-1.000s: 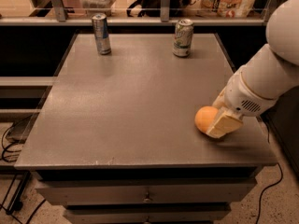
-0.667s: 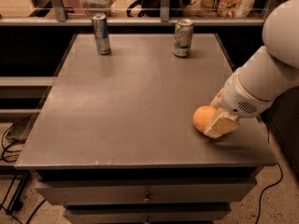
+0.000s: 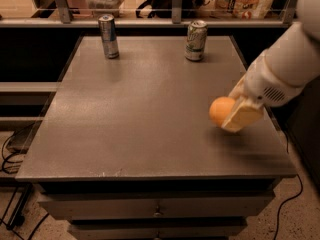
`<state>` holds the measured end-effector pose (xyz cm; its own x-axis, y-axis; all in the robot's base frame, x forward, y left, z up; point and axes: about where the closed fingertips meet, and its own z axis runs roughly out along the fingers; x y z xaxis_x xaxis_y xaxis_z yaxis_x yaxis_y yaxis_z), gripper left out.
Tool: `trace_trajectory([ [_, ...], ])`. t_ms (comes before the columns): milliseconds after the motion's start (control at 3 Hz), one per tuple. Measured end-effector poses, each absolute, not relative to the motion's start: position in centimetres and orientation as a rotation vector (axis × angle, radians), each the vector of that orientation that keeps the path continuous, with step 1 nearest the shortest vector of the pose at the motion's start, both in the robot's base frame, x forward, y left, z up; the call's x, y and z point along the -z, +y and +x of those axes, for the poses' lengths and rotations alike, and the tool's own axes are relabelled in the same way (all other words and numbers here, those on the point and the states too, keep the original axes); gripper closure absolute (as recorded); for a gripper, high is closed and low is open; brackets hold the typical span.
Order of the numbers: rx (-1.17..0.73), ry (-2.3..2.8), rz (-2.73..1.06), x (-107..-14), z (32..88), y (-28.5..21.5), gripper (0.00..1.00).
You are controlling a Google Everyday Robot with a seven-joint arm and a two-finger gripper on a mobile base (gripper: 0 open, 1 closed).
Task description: Move orange near redbull can
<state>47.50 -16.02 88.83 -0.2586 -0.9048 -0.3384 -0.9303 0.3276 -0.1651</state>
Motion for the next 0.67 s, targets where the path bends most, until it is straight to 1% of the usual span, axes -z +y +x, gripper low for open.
trace_trajectory([
  [333, -0.018, 2.125, -1.573, -95.4, 51.2, -15.9, 1.0],
  [667, 0.009, 2.077, -1.545, -98.3, 52.0, -15.7, 1.0],
])
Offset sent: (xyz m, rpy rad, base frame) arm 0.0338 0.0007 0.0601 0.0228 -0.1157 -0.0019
